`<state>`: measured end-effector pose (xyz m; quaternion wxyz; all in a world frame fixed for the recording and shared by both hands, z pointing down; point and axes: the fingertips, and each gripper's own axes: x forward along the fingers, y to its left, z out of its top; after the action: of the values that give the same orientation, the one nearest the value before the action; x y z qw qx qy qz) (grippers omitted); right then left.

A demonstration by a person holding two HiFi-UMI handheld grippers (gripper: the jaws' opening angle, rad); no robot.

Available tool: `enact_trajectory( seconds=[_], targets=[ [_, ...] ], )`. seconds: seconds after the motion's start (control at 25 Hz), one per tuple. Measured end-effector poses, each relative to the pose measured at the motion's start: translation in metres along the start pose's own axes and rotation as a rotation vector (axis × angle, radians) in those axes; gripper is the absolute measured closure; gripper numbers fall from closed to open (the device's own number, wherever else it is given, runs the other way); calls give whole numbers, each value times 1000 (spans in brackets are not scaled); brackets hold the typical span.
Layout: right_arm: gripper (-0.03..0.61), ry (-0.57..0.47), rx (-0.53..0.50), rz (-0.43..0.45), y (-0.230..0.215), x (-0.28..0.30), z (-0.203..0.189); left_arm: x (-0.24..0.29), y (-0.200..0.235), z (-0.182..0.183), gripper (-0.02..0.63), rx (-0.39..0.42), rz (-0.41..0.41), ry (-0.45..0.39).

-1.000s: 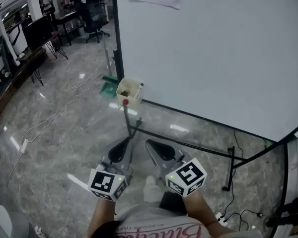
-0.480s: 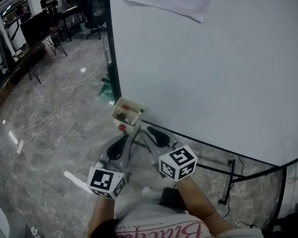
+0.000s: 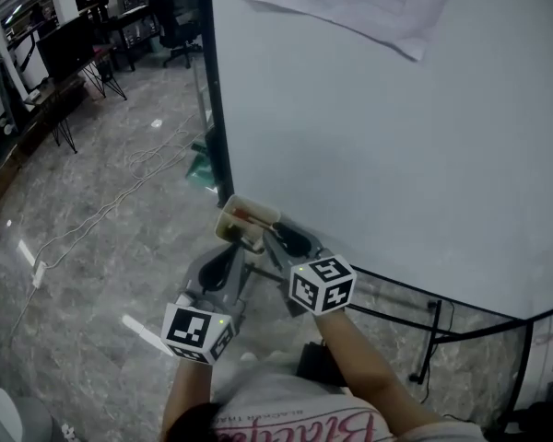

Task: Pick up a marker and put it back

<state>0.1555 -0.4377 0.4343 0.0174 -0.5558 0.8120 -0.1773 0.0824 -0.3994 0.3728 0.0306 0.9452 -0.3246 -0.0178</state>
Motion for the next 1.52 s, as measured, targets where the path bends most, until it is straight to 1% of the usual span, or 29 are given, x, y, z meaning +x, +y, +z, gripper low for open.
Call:
enact_trajectory(
  seconds=[0.04,0.12,0.24,0.32,0.52,0.64,0.72,0.76,0.88,0.92,1.04,1.28,1.36,1.52],
  targets=[
    [500,-3,-3,2,1,2,1,1,1,0,614,-1,-3,1],
    [508,-6,-5,17,5,4,2,3,4,0,614,-5,-9,1],
    [511,-7,-39,30,12,2,6,4,8,1,614,-12,-15,0],
    [511,-26,-60,33,17,-2,14,4,10,2,614,-15,-21,-3],
    [511,-101,-89,34,28,-25,43,4,12,8,614,-11,-31,-20],
    [511,-177,-108,28,38,-47,65,4,13,13,614,-19,-34,-36],
    [511,-229,-140,27,45,-61,79,5,14,16,614,-21,-35,-50],
    [511,-246,-156,26,47,-66,85,5,14,18,614,-13,-34,-53],
    [511,-270,-177,25,52,-73,94,7,11,22,615,56,-31,-42],
    [511,-272,-180,25,53,-74,95,8,9,24,614,59,-38,-48],
    [511,-268,-186,22,54,-72,94,8,6,29,614,8,-57,-77],
    [511,-241,-193,23,51,-63,89,8,9,28,614,20,-52,-72],
    [511,-218,-199,21,45,-52,82,8,11,28,614,20,-49,-73],
    [511,-135,-194,12,31,-24,58,6,16,29,614,25,-42,-74]
  ],
)
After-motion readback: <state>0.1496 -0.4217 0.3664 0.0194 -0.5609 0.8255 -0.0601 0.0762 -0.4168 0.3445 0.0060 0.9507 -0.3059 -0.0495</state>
